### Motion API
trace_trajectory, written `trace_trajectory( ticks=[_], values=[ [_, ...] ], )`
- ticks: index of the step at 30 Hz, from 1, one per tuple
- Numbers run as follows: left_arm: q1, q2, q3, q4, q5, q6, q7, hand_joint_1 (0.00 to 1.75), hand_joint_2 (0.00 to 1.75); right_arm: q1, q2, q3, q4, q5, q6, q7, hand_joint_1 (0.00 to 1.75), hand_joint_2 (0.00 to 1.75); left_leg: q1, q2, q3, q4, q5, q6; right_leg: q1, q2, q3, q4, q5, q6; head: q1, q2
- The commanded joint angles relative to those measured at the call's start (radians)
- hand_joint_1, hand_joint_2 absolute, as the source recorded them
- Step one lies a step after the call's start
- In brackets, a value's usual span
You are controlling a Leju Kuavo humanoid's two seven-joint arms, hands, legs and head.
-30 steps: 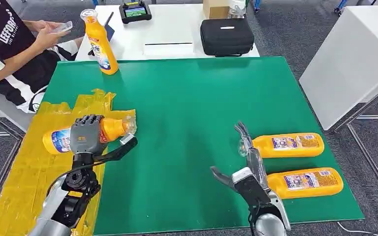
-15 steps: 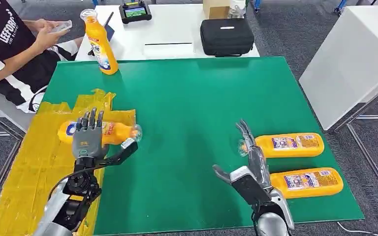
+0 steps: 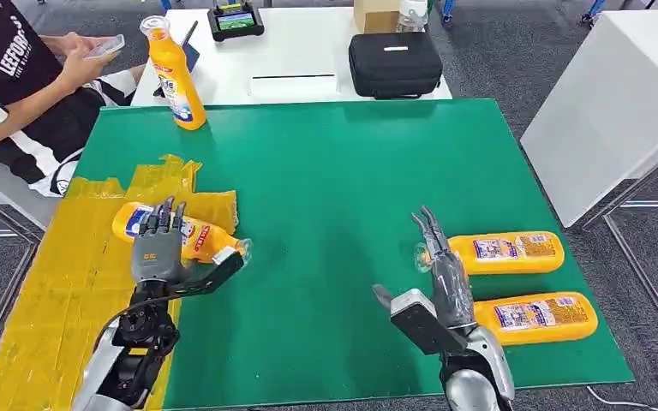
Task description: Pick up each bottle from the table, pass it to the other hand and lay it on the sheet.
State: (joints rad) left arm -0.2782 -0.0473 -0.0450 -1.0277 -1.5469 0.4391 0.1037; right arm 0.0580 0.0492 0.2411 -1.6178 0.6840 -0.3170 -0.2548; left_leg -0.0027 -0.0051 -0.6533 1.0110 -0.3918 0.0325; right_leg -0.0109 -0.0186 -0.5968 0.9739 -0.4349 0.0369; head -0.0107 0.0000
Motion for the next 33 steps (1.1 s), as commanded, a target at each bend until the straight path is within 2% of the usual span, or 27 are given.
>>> trace_trajectory(
  ticks=[1, 3, 5, 8, 10, 13, 14, 15, 17, 18, 21, 22, 24, 25, 28, 33],
  values=[
    [0.006, -0.068, 0.08, -0.077, 0.304, 0.003, -0.203, 0.0, 1.75, -0.031, -0.032, -0.049, -0.018, 0.355, -0.1, 0.067, 0.0, 1.75, 0.0, 0.0, 0.002, 0.0, -0.001, -0.001, 0.0, 0.001, 0.002, 0.0, -0.001, -0.001, 0.0, 0.0],
    [0.033, -0.087, 0.08, -0.194, 0.606, -0.04, -0.37, 0.0, 1.75, -0.053, -0.066, -0.074, -0.032, 0.504, -0.09, 0.106, 0.0, 1.75, 0.0, 0.0, 0.002, 0.0, -0.001, -0.001, 0.0, 0.001, 0.002, 0.0, -0.001, 0.0, 0.0, 0.0],
    [0.062, -0.087, 0.072, -0.297, 0.809, -0.097, -0.461, 0.0, 1.75, -0.079, -0.094, -0.098, -0.026, 0.567, -0.092, 0.12, 0.0, 1.75, 0.0, 0.001, 0.002, 0.001, -0.002, -0.001, 0.0, 0.002, 0.003, 0.0, -0.002, 0.0, 0.0, 0.0],
    [0.066, -0.086, 0.07, -0.311, 0.813, -0.099, -0.458, 0.0, 1.75, -0.081, -0.095, -0.103, -0.025, 0.568, -0.091, 0.119, 0.0, 1.75, 0.0, 0.002, 0.006, 0.002, -0.004, -0.002, 0.0, 0.003, 0.007, 0.001, -0.003, -0.001, 0.0, 0.0],
    [0.085, -0.086, 0.067, -0.378, 1.003, -0.159, -0.54, 0.0, 1.75, -0.087, -0.135, -0.105, -0.015, 0.651, -0.058, 0.139, 0.0, 1.75, 0.0, 0.001, 0.006, 0.001, -0.003, -0.002, 0.0, 0.002, 0.007, 0.0, -0.002, -0.001, 0.0, 0.0],
    [0.109, -0.069, 0.048, -0.424, 1.078, -0.202, -0.539, 0.0, 1.75, -0.112, -0.185, -0.113, 0.026, 0.742, 0.021, 0.166, 0.0, 1.75, 0.0, 0.002, 0.01, 0.001, -0.005, -0.003, 0.0, 0.003, 0.011, 0.0, -0.004, -0.002, 0.0, 0.0],
    [0.124, -0.063, 0.04, -0.436, 1.096, -0.216, -0.54, 0.0, 1.75, -0.127, -0.207, -0.116, 0.058, 0.765, 0.06, 0.157, 0.0, 1.75, 0.0, 0.002, 0.016, 0.001, -0.007, -0.004, 0.0, 0.004, 0.017, -0.001, -0.006, -0.003, 0.0, 0.0],
    [0.127, -0.062, 0.039, -0.436, 1.097, -0.216, -0.541, 0.0, 1.75, -0.129, -0.208, -0.121, 0.066, 0.765, 0.061, 0.156, 0.0, 1.75, 0.0, 0.003, 0.004, 0.0, -0.002, -0.001, 0.0, 0.004, 0.004, -0.001, -0.001, 0.0, -0.001, 0.0],
    [0.127, -0.061, 0.037, -0.429, 1.101, -0.215, -0.545, 0.0, 1.75, -0.132, -0.215, -0.119, 0.078, 0.767, 0.074, 0.146, 0.0, 1.75, -0.001, 0.003, 0.01, -0.001, -0.004, -0.002, 0.0, 0.004, 0.011, -0.002, -0.002, -0.001, 0.0, 0.0],
    [0.126, -0.061, 0.035, -0.424, 1.102, -0.214, -0.545, 0.0, 1.75, -0.135, -0.222, -0.117, 0.081, 0.767, 0.092, 0.142, 0.0, 1.75, 0.0, 0.0, 0.005, -0.001, -0.001, -0.001, 0.0, 0.001, 0.006, -0.002, -0.001, 0.0, 0.0, 0.0],
    [0.117, -0.061, 0.03, -0.399, 1.101, -0.216, -0.542, 0.0, 1.75, -0.159, -0.243, -0.127, 0.113, 0.747, 0.124, 0.128, 0.0, 1.75, -0.001, 0.001, 0.008, 0.0, -0.003, -0.001, 0.0, 0.002, 0.009, -0.002, -0.002, -0.001, 0.0, 0.0],
    [0.114, -0.062, 0.029, -0.394, 1.101, -0.217, -0.542, 0.0, 1.75, -0.162, -0.247, -0.13, 0.119, 0.742, 0.125, 0.123, 0.0, 1.75, -0.001, 0.001, 0.004, -0.001, -0.001, -0.001, 0.0, 0.002, 0.004, -0.002, 0.0, 0.0, 0.0, 0.0],
    [0.112, -0.063, 0.029, -0.389, 1.101, -0.217, -0.541, 0.0, 1.75, -0.166, -0.247, -0.129, 0.127, 0.74, 0.132, 0.12, 0.0, 1.75, -0.001, 0.002, 0.009, -0.001, -0.003, -0.002, 0.0, 0.003, 0.01, -0.002, -0.002, -0.001, 0.0, 0.0],
    [0.102, -0.067, 0.032, -0.371, 1.104, -0.219, -0.532, 0.0, 1.75, -0.183, -0.273, -0.132, 0.16, 0.724, 0.197, 0.115, 0.0, 1.75, -0.001, -0.001, 0.003, -0.001, -0.001, -0.001, 0.0, 0.0, 0.005, -0.002, 0.0, 0.0, 0.0, 0.0],
    [0.077, -0.077, 0.036, -0.326, 1.133, -0.238, -0.531, 0.0, 1.75, -0.211, -0.322, -0.169, 0.243, 0.675, 0.247, 0.093, 0.0, 1.75, -0.001, 0.0, 0.006, -0.001, -0.002, -0.001, 0.0, 0.001, 0.007, -0.002, -0.001, 0.0, 0.0, 0.0],
    [0.07, -0.083, 0.032, -0.253, 1.155, -0.242, -0.551, 0.0, 1.75, -0.192, -0.35, -0.199, 0.31, 0.657, 0.268, 0.083, 0.0, 1.75, -0.001, -0.003, 0.006, -0.002, -0.001, -0.001, -0.001, -0.002, 0.008, -0.003, -0.001, 0.0, 0.0, 0.0]
  ],
)
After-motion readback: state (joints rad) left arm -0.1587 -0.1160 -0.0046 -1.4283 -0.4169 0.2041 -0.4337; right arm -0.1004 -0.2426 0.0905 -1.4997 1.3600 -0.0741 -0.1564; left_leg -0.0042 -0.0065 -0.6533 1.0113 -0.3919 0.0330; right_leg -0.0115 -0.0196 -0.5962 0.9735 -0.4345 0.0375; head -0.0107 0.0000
